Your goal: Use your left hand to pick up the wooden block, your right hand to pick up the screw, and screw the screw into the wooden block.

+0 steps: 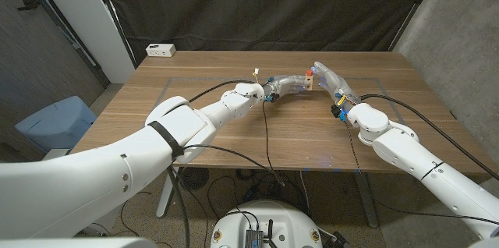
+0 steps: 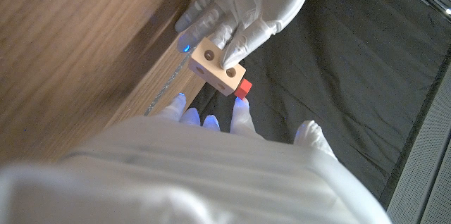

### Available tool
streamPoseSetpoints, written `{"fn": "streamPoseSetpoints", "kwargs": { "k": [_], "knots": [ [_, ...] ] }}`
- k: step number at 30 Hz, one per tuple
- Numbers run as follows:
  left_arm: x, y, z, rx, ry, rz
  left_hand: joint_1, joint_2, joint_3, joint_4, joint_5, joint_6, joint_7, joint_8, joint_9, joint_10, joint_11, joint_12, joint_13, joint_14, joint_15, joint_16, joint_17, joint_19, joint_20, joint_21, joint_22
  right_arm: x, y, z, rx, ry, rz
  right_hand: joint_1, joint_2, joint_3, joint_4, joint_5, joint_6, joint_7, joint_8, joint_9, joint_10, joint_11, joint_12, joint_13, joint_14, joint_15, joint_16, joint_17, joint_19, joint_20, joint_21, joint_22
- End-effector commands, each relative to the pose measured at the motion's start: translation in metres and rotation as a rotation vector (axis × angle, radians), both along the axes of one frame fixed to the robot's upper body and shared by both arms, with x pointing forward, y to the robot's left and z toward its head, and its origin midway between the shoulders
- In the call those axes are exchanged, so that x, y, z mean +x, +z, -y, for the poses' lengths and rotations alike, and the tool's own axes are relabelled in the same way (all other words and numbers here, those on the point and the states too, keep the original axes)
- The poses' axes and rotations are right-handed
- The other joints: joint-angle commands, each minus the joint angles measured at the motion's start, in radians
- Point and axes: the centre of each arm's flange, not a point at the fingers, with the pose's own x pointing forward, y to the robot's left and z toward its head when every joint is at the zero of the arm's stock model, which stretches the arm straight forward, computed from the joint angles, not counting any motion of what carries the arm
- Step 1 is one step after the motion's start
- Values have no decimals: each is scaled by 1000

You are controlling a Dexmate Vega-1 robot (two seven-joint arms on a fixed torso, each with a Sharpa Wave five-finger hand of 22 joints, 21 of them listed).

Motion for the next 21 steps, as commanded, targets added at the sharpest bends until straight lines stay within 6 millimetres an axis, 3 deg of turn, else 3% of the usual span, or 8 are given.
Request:
{"fn": "streamPoseSetpoints", "kwargs": {
  "k": [1,21],
  "knots": [
    [0,0,1,-3,-3,0,-10,1,3,1,5,17,8,9,5,4,4,7,2,2,-57,3,3,-4,0,5,4,-5,-2,0,-5,-3,-1,-7,-4,6,0,6,-1,-2,4,4,-27,5,3,2,-83,4,-1,3,0,5,4,3],
    [-1,1,1,-2,-5,3,-9,0,3,1,5,15,7,8,5,4,4,7,2,2,-57,3,3,-4,2,5,4,-14,-5,-3,-17,7,-3,-5,-2,9,-2,6,4,-4,6,5,-27,5,4,1,-82,4,-1,2,2,4,5,3]
  ]
}}
